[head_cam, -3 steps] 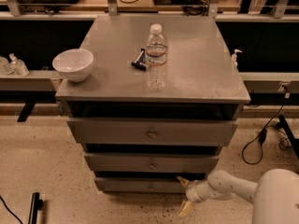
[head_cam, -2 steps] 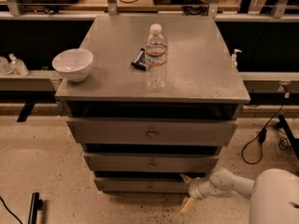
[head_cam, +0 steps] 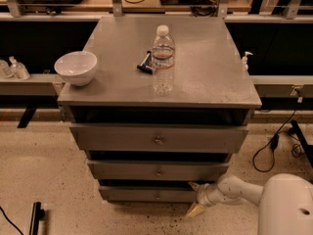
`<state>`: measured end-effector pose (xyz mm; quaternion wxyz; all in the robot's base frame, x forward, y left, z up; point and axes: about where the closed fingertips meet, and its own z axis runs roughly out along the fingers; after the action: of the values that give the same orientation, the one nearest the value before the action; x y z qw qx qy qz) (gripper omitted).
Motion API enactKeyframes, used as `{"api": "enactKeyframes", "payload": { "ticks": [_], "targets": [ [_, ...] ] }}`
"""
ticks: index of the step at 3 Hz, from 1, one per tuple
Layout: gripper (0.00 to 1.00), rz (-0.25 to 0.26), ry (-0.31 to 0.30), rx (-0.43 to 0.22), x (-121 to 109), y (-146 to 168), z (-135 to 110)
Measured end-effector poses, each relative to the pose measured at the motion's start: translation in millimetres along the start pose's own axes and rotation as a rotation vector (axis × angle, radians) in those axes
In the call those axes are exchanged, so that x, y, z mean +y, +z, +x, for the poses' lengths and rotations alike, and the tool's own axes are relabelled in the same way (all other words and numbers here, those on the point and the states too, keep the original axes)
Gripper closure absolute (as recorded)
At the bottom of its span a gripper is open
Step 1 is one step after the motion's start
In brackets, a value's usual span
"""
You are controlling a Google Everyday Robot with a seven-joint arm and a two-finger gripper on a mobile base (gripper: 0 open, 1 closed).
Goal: Open bottom drawer
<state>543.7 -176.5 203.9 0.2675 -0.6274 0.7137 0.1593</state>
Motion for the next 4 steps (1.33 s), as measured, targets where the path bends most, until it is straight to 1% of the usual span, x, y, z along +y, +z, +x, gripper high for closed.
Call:
{"api": "enactKeyframes", "payload": {
  "ticks": [1,2,3,4],
  "targets": [
    [0.3,0.005,-0.001,0.024,-2,4,4],
    [0.36,-0.004,-0.001,0.052,-1,9,8],
    [0.4,-0.021,0.004,0.073,5,12,11],
    [0.46,-0.043,0.017,0.061,16,12,13]
  ]
}}
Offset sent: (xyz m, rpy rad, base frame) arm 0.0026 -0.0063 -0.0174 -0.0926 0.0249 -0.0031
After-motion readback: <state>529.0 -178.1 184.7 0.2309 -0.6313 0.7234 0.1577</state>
